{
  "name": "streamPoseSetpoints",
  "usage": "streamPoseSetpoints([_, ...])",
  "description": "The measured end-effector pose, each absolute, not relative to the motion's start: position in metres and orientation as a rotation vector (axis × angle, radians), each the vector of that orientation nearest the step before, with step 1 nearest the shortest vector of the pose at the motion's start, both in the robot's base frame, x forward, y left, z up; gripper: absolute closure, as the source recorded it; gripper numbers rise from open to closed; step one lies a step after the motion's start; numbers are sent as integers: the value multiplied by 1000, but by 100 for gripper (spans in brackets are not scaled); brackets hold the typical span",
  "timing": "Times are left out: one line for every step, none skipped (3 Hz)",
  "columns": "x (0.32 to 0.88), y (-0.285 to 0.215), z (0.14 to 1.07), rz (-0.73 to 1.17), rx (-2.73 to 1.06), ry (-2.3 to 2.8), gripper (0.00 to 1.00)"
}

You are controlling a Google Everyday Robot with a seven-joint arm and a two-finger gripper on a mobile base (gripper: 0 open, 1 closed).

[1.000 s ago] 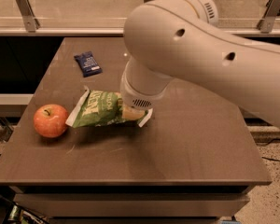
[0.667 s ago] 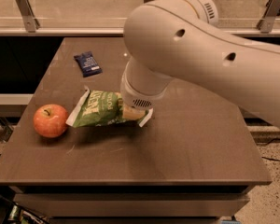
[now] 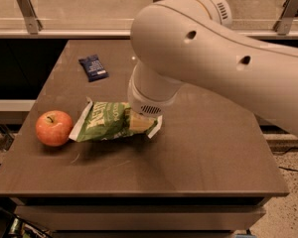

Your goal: Move green jalapeno chip bag near apple

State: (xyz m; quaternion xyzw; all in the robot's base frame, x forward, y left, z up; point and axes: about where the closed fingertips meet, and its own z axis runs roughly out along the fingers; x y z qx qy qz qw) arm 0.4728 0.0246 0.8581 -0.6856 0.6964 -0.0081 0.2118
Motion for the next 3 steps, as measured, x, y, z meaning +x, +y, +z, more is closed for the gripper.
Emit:
streamPoseSetpoints([472,25,858,-23,-1906,1932,12])
streamPoseSetpoints([472,26,859,-24,-1908,1931,0])
streamPoseSetpoints([472,26,859,-24,-1908,1930,0])
